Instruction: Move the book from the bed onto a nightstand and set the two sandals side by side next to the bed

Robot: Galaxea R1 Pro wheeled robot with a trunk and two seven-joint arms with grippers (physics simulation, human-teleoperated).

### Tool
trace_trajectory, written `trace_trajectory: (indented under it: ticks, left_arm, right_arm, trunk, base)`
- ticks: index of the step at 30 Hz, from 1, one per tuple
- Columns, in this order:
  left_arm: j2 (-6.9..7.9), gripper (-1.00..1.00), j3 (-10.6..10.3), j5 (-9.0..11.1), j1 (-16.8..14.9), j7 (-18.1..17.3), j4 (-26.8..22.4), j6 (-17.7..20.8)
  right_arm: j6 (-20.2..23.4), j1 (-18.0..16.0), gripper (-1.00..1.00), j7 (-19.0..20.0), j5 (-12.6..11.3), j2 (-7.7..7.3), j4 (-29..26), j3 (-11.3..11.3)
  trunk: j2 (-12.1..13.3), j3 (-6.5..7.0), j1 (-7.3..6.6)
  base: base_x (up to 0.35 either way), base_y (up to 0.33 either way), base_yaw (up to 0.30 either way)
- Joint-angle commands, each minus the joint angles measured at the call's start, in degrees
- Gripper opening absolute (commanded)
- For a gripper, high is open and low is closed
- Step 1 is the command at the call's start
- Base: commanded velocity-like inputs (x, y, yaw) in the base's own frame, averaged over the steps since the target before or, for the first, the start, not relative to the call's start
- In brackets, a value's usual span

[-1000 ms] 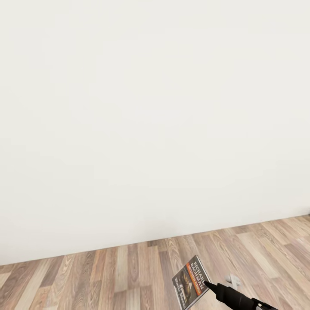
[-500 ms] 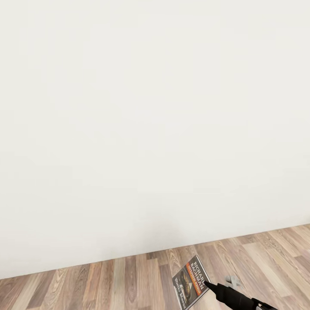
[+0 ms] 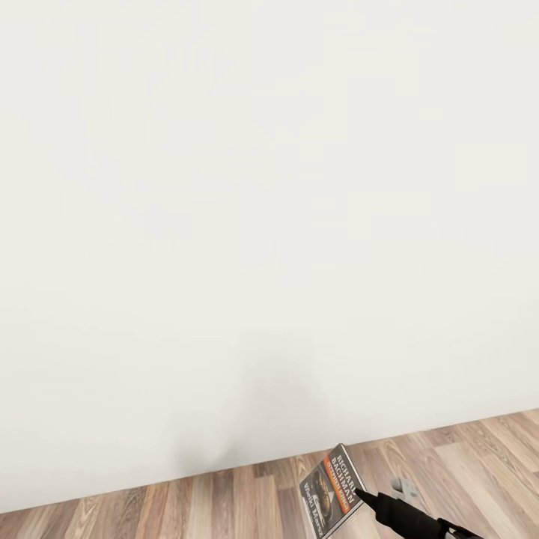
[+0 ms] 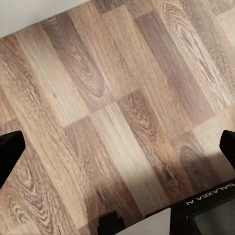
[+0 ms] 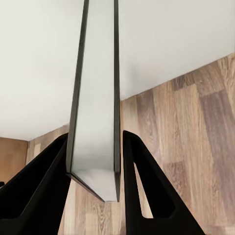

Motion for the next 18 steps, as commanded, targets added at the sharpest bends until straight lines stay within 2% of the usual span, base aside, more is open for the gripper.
trace_trajectory:
  ticks: [1,8,18]
  left_arm:
    - [0.01,1.00,-0.26,-0.06,-0.05,-0.07,0.04,-0.27]
    - [0.01,1.00,-0.26,-0.06,-0.04,-0.08,0.04,-0.27]
    - [0.01,1.00,-0.26,-0.06,-0.04,-0.08,0.04,-0.27]
  right_arm:
    - [-0.14,-0.09,-1.00,0.18,-0.21,-0.03,0.16,-0.28]
    - [-0.15,-0.08,-1.00,0.18,-0.21,-0.03,0.16,-0.28]
    - [-0.15,-0.13,-1.00,0.18,-0.21,-0.03,0.16,-0.28]
  trunk:
    - [-0.04,-0.07,0.04]
    - [-0.04,-0.07,0.04]
    - [-0.04,-0.26,0.04]
  base:
    - [0.333,0.000,0.000]
    - [0.286,0.000,-0.041]
    - [0.024,0.000,-0.222]
